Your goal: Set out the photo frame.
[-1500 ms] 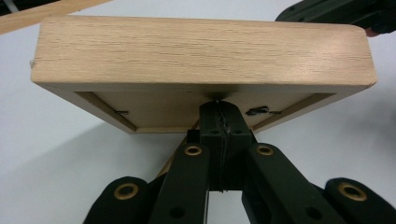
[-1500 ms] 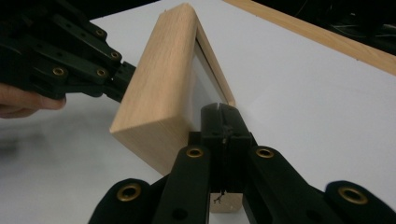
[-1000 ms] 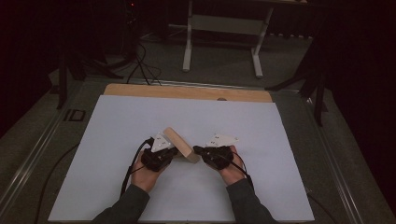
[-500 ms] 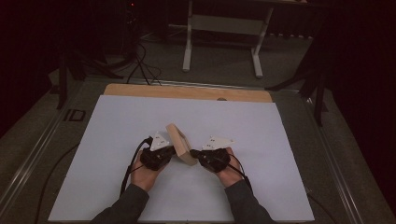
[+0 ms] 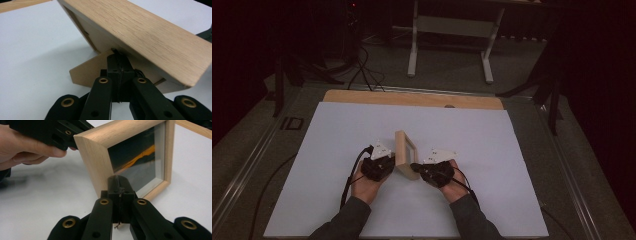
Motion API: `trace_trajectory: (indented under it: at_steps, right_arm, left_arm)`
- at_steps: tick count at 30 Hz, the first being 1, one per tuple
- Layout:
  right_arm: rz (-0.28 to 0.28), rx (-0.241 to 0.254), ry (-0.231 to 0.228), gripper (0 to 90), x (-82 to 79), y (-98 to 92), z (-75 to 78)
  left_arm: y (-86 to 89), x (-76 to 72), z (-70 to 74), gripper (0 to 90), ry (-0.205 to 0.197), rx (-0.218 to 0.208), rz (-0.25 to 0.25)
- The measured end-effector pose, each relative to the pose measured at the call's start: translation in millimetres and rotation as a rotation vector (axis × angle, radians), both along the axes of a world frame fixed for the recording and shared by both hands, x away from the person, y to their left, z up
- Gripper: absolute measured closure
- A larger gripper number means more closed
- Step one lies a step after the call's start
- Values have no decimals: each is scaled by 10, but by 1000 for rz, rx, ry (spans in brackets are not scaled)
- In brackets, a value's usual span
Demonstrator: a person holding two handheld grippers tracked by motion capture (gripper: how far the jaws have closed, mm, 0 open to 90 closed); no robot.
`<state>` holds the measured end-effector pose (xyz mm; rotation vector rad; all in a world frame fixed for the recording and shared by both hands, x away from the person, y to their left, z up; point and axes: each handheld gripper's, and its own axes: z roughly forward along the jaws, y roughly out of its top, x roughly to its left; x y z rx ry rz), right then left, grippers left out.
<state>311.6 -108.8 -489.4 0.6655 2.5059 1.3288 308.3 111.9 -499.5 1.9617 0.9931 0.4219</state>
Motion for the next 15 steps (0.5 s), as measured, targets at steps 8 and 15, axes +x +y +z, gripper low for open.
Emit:
trace_trajectory:
  at_steps: [8, 15]
  right_arm:
    - [3, 3, -4, 896, -20, 31, -6]
    - [2, 0, -9, 873, -20, 31, -5]
  left_arm:
    - [16, 12, -3, 894, 7, -7, -2]
    - [39, 19, 1, 874, 14, -14, -2]
